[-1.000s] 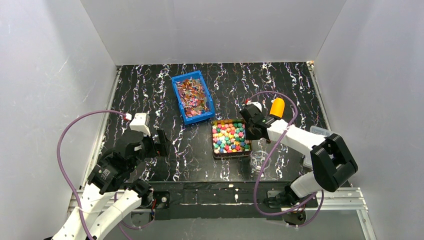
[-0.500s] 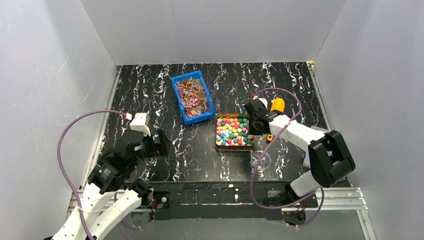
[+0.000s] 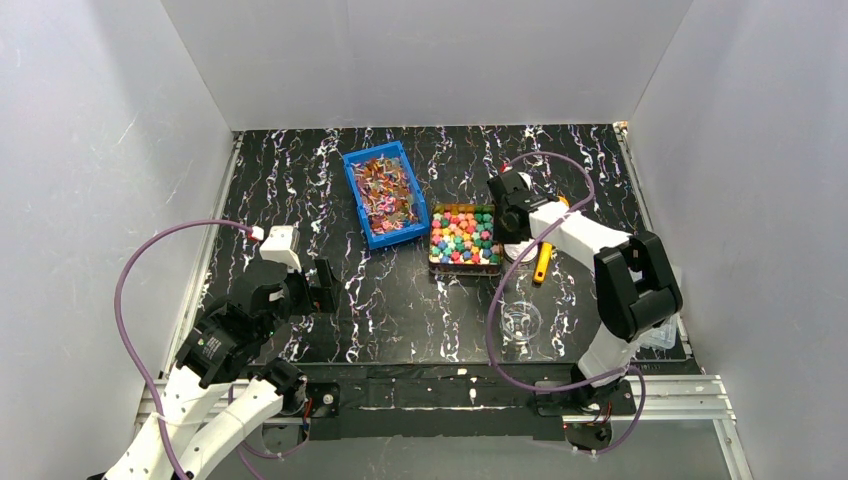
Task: Pack the candies
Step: Adjust the storage box at the center of the board.
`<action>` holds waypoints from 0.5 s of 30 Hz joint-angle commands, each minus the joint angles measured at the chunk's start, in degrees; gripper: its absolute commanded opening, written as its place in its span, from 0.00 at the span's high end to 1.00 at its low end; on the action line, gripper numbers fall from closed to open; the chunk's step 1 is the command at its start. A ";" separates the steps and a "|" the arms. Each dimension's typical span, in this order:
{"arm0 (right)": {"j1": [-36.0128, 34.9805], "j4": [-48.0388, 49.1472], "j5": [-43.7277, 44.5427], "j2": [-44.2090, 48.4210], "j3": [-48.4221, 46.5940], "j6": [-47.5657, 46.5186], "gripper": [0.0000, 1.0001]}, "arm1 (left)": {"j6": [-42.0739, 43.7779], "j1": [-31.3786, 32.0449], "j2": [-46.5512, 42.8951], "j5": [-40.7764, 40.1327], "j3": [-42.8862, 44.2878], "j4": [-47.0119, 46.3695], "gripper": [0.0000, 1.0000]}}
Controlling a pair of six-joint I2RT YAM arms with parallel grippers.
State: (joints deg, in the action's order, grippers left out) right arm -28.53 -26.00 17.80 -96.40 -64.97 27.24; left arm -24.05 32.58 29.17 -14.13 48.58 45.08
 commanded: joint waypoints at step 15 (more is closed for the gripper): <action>6.97 3.35 -7.15 -11.55 -16.34 -9.65 0.99 | 0.32 -0.37 1.70 -0.27 -0.23 1.11 0.01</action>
State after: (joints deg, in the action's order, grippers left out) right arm -22.52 -26.50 13.30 -106.89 -76.93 19.59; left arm -24.05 32.58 30.57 -14.11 48.58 45.10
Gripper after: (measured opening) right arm 0.040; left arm 0.992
